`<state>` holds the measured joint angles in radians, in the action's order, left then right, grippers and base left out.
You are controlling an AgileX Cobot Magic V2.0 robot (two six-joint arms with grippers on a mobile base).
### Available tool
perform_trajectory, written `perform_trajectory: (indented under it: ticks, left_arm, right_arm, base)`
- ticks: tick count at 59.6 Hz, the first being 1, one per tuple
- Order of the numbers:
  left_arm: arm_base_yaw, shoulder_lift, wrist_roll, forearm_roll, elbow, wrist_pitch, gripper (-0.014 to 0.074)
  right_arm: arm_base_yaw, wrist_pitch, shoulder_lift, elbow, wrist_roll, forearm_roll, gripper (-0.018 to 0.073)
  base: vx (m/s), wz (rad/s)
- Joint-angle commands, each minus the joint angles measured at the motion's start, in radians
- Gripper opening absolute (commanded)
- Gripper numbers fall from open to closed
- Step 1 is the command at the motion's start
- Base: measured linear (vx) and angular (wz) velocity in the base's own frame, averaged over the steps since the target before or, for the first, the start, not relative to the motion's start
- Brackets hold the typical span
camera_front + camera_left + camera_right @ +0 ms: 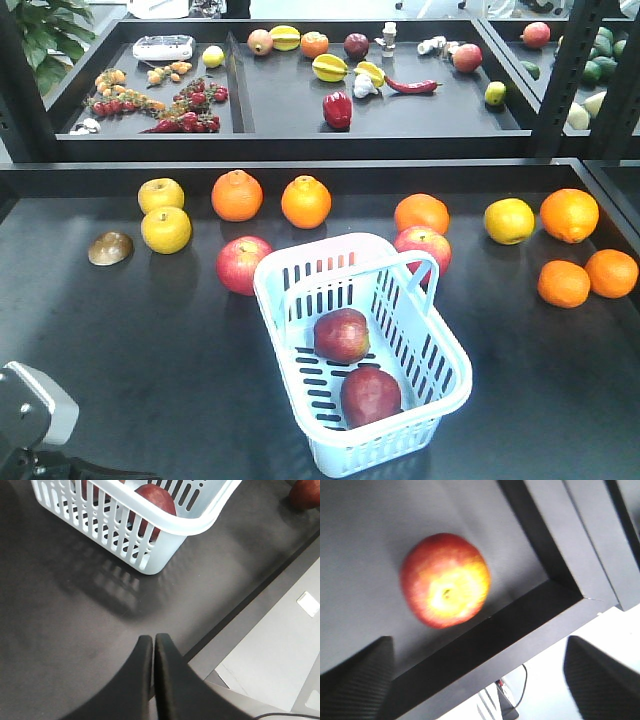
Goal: Pick three apples into basket with both arms
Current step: 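Reach the right gripper to a third red apple and grasp it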
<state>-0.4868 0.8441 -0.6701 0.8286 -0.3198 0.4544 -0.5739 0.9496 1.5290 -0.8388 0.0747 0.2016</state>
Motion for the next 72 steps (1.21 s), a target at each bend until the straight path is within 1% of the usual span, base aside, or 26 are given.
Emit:
perform_trajectory:
  ticks: [1,22,31,72]
  left_arm:
    - [-0.005,-0.011,0.008,0.033,-0.025,-0.023,-0.0006]
    - [-0.005,-0.011,0.008,0.032,-0.025,-0.023,-0.0006]
    - [-0.005,-0.011,0.007,0.031,-0.025,-0.025,-0.0006]
    - [-0.005,-0.011,0.006,0.022,-0.025,-0.038,-0.0006]
  right_arm:
    - [-0.007,-0.02,0.015,-0.022,0.011,0.014,0.0705]
    - [-0.007,-0.091,0.147,-0.022,-0.006,-0.021,0.0659]
    - [-0.007,-0.121,0.186,-0.023,-0.006,-0.022,0.0643]
    - [-0.007,-0.203,0.302,-0.03,-0.007,-0.022,0.0619]
  base:
    - [0.0,0.0]
    - [0.0,0.0]
    - [0.0,0.0]
    - [0.0,0.0]
